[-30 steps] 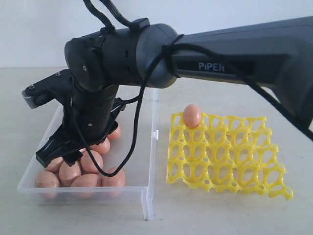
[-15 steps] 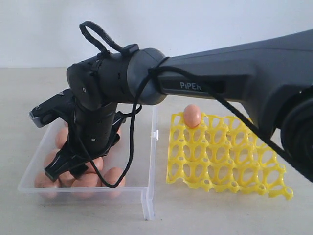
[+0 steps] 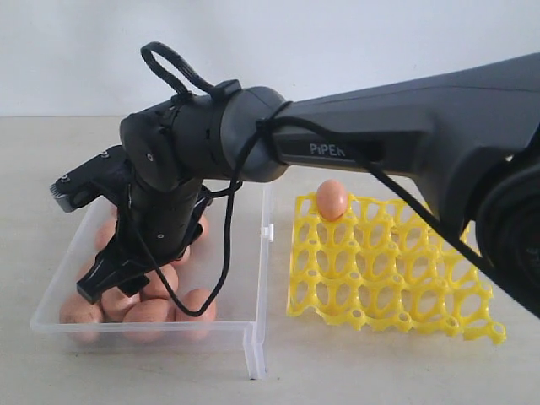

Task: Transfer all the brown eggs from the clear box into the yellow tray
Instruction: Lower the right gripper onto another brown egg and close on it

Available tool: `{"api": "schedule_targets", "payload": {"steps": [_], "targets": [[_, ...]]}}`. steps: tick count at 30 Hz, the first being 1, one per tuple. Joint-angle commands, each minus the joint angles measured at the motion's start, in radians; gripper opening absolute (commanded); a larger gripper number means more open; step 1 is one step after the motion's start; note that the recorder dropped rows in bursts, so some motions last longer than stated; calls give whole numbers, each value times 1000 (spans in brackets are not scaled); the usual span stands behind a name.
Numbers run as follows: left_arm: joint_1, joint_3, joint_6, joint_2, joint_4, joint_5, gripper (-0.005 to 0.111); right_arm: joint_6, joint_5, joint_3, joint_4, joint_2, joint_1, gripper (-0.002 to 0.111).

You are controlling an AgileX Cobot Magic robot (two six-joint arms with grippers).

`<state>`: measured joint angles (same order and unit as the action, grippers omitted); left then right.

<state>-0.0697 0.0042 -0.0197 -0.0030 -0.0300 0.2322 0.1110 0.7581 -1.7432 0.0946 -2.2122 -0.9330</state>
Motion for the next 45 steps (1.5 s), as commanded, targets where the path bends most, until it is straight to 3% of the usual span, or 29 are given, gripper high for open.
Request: {"api": "schedule_targets", "payload": {"steps": [1,45], "targets": [[-1,-4,-1,3,-5,0,-4,3,2,-4,-14,2,16,62],[-1,-4,-1,3,-5,0,-4,4,-63,-4,44,-68,16,62]]}}
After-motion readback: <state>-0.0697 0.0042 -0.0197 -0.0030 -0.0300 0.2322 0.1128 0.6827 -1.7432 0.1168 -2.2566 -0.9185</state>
